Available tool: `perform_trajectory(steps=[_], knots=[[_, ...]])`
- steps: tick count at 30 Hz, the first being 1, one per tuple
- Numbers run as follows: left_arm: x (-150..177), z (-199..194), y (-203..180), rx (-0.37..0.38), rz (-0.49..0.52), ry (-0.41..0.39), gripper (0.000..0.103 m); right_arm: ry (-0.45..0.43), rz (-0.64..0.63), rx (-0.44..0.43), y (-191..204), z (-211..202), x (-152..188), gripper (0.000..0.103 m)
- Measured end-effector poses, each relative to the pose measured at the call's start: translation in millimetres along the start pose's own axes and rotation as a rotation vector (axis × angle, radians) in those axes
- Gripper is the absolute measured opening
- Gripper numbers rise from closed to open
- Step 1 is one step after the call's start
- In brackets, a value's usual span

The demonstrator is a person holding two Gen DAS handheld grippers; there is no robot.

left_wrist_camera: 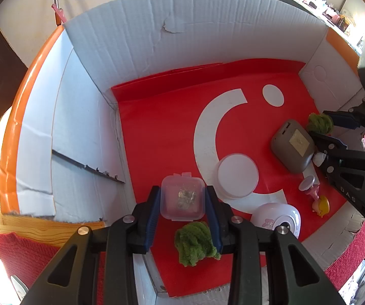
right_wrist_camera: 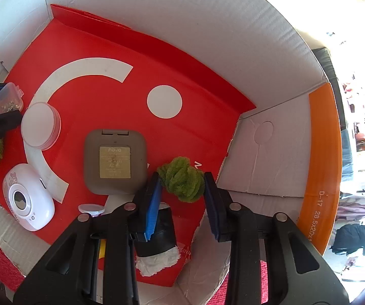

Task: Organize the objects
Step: 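Open left gripper on clear box while right gripper releases green ball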

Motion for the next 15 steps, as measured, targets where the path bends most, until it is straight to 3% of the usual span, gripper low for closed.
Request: perform_trajectory(steps=[15], knots=[[2.5,0.3,1.3,0.003,0.000,0.000,0.037,0.002,-0.002,-0.001,1.4,-4.7,7.3,0.031]])
Point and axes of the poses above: each gripper's, at about its wrist camera, not at the fingertips, and z roughly the way its jaws point, y to its left, x to its underside, the point moved 1 cm from there along z, roughly the way its jaws point, and after that the axes turned 13 degrees about y, right-handed, at the moved point
